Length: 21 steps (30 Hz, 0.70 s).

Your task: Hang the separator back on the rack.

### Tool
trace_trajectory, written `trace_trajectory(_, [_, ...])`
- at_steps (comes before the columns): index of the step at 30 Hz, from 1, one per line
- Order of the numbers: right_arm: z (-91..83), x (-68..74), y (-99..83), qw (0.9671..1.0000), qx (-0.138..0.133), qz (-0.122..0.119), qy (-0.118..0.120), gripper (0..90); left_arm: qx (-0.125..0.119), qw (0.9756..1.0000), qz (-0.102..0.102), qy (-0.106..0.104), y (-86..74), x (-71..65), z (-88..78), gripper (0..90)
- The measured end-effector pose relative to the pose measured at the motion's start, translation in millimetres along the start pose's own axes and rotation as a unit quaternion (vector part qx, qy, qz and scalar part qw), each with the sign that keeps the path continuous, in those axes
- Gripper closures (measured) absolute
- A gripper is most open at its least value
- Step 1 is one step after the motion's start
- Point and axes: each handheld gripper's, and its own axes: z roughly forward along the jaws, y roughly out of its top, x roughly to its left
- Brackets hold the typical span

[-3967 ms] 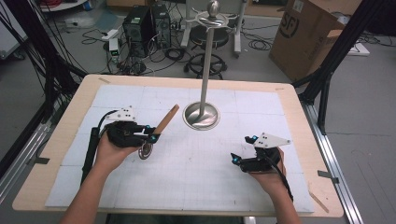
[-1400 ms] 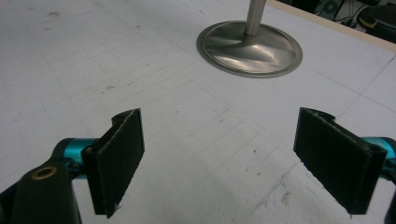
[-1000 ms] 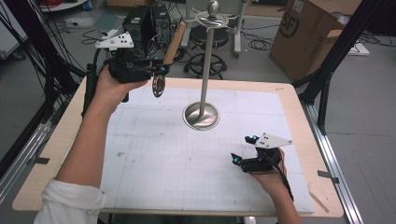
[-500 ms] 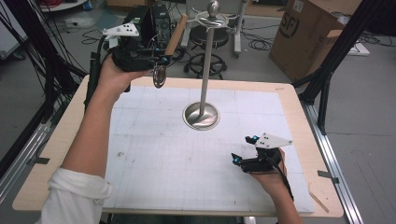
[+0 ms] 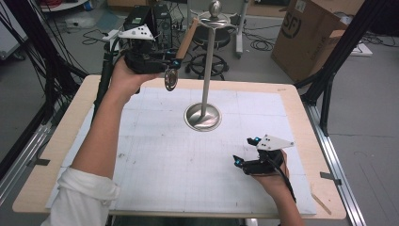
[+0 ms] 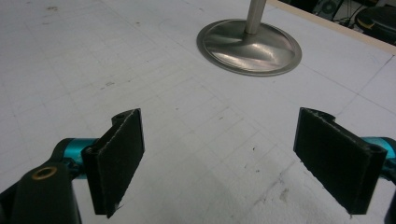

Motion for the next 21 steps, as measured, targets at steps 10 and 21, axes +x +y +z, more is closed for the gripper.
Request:
trace_trajectory(10, [-1.9, 0.3, 0.0, 1.0000, -0.002, 0.001, -0.002, 15.0, 0.021, 0.9998, -0.002, 0.000, -2.5, -3.4, 12.2, 68.6])
trace_trajectory(21, [-2.0, 0.5, 0.1, 1.0000, -0.002, 0.000, -0.002, 15.0, 0.034, 0.9994, -0.003, 0.006, 3.5, -4.0, 19.0, 68.6])
